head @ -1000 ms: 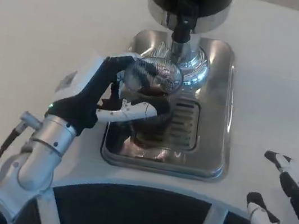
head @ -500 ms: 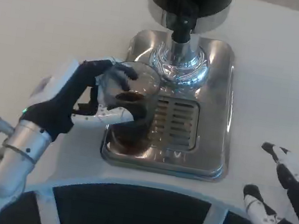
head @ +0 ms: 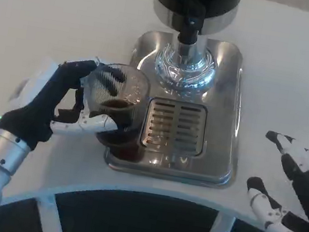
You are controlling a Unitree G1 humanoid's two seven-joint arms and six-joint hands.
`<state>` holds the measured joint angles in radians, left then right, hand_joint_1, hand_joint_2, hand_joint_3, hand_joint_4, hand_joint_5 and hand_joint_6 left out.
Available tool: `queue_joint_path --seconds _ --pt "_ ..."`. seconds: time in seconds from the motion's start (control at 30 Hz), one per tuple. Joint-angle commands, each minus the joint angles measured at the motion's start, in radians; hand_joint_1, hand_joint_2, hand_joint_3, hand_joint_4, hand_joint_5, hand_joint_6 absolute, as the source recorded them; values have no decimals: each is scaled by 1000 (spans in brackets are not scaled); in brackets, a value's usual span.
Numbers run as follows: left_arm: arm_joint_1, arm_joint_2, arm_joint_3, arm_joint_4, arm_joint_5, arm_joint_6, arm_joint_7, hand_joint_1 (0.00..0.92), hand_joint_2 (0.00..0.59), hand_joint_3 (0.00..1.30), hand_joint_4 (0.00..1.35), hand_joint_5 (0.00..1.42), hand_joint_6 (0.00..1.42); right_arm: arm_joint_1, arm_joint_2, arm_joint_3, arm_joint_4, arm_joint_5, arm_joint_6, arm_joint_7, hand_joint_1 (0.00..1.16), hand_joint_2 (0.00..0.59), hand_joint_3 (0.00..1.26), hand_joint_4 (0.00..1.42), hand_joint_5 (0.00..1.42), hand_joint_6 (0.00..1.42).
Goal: Grasp the cup under the faucet to collect the drink, then remove the cup.
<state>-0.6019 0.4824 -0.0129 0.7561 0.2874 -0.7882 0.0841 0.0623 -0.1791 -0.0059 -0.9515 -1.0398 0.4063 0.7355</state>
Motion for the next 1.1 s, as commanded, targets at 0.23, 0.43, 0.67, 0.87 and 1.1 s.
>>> queue_joint_path --seconds 0.23,0.43,0.67,0.87,1.1 --pt "46 29 36 -47 -41 -36 -31 563 14 1001 1204 1282 505 17 -34 12 -6 9 -28 -3 266 517 40 0 0 0" --pt "82 30 57 -83 -64 -35 -62 565 12 1001 1204 1282 508 6 -50 11 -9 14 -32 14 245 515 24 0 0 0" --pt "112 29 76 -122 -89 -28 -88 566 11 1001 1204 1282 509 -9 -65 17 -18 11 -32 31 236 514 24 0 0 0" --pt "158 29 100 -191 -127 -24 -120 567 9 1001 1197 1282 509 -27 -86 25 -21 7 -43 54 230 514 18 0 0 0" --pt "208 29 125 -264 -166 -21 -156 567 3 1001 1191 1282 509 -45 -96 39 -21 0 -55 66 226 514 10 0 0 0"
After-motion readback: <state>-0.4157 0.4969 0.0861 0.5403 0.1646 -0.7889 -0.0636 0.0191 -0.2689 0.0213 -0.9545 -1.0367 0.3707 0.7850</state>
